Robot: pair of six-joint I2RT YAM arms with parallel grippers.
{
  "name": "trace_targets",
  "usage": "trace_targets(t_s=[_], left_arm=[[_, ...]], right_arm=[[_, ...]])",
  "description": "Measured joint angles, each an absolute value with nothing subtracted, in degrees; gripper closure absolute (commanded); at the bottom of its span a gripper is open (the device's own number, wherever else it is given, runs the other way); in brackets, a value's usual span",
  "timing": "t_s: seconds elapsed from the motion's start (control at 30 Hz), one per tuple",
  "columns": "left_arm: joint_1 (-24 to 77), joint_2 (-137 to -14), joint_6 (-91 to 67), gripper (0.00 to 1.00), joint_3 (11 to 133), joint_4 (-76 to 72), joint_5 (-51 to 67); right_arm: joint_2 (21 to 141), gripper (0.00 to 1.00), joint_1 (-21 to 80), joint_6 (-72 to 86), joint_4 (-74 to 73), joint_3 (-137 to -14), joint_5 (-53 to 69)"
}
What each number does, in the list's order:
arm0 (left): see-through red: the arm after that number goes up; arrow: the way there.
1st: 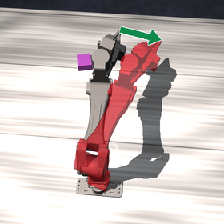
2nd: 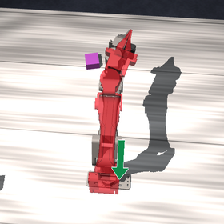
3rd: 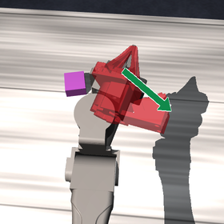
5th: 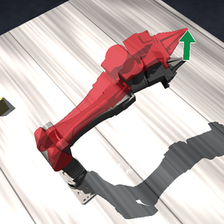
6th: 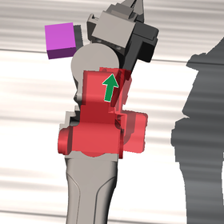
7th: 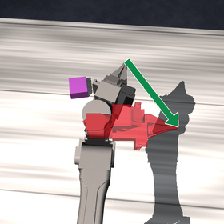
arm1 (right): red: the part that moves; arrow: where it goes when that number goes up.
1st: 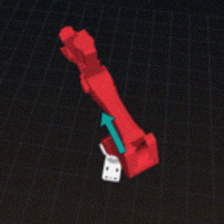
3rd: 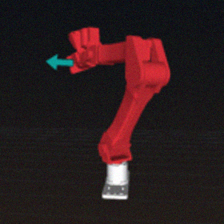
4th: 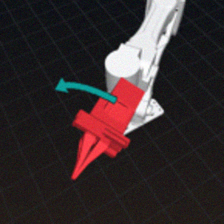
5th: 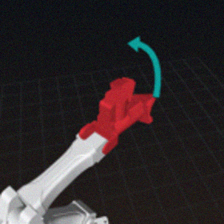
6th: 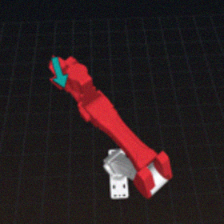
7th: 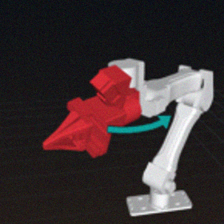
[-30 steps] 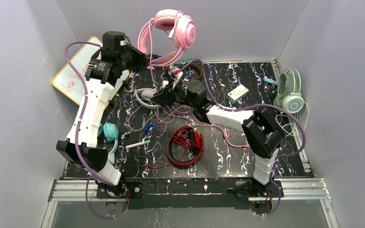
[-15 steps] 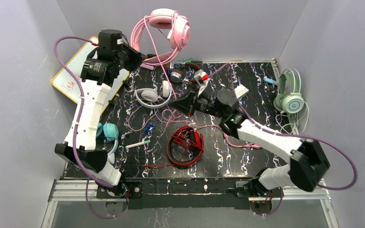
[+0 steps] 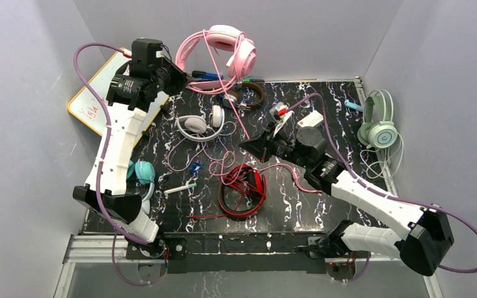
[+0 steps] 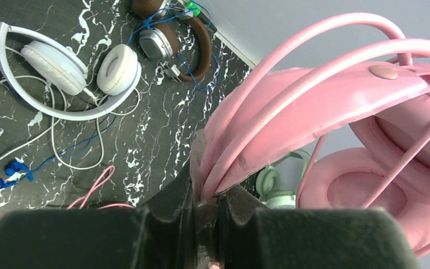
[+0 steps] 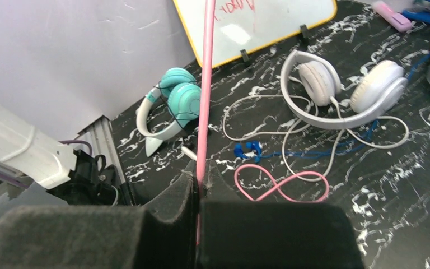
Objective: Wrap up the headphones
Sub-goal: Wrap the headphones cable around the headphones.
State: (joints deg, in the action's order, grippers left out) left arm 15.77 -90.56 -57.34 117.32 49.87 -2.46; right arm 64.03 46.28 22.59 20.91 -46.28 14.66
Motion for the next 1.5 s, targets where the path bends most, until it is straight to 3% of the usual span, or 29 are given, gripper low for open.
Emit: trace_targets(t_s=[0.23,0.47,0.83,1.17,1.5], left_arm=[[15.7,-90.5,-56.0,1.00,116.1,49.0,-2.0],[15.6,-86.8,-57.3,1.00,104.0,35.7,12.6],[17.9,-74.1,-51.5,1.00,87.3,28.8,20.5],[23.6,-71.3,-45.8,1.00,79.3,27.5,23.4],[27.0,-68.1,-30.8,1.00,78.9,33.2,23.9]], right_arm=[[61.8,0.99,46.3,19.6,14.1,-48.1,10.8],[64.1,0.95,42.9,21.2,12.6,-47.9,11.2],[71.0,0.88,28.2,31.2,20.9,-46.3,26.8],[79.2,0.79,26.2,36.8,28.9,-46.0,34.3],[80.4,0.78,23.9,41.2,41.0,-43.3,45.6]])
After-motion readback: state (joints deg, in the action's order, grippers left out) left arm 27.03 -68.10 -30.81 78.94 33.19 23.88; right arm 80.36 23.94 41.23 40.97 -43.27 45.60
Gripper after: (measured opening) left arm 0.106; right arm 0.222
